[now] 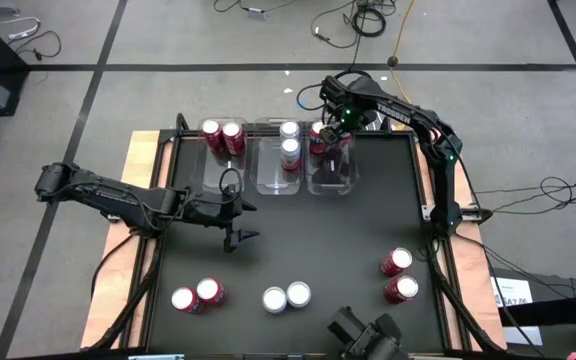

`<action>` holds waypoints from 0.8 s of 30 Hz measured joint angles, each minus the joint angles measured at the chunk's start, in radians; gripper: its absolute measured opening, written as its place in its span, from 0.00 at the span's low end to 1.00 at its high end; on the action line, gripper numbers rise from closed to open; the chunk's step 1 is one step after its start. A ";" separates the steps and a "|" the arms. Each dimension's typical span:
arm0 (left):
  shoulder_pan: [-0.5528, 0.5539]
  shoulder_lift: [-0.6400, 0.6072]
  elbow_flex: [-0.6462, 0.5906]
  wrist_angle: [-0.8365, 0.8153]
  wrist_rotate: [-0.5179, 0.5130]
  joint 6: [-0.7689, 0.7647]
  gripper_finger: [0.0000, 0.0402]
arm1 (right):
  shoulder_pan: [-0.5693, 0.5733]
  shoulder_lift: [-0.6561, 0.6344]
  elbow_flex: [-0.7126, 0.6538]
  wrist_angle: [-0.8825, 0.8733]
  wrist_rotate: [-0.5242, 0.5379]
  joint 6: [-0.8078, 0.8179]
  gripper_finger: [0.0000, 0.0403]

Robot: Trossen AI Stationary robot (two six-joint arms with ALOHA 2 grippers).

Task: Sort soda cans
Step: Put the right orange soda can into the right transparent bin

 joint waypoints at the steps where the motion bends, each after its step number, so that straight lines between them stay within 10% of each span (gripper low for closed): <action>1: 0.000 0.000 0.000 0.000 0.000 0.000 0.92 | -0.005 0.004 0.000 0.002 -0.008 -0.002 0.73; 24: 0.000 0.000 0.000 0.002 -0.012 -0.001 0.92 | -0.020 0.063 -0.002 0.030 0.026 -0.046 0.81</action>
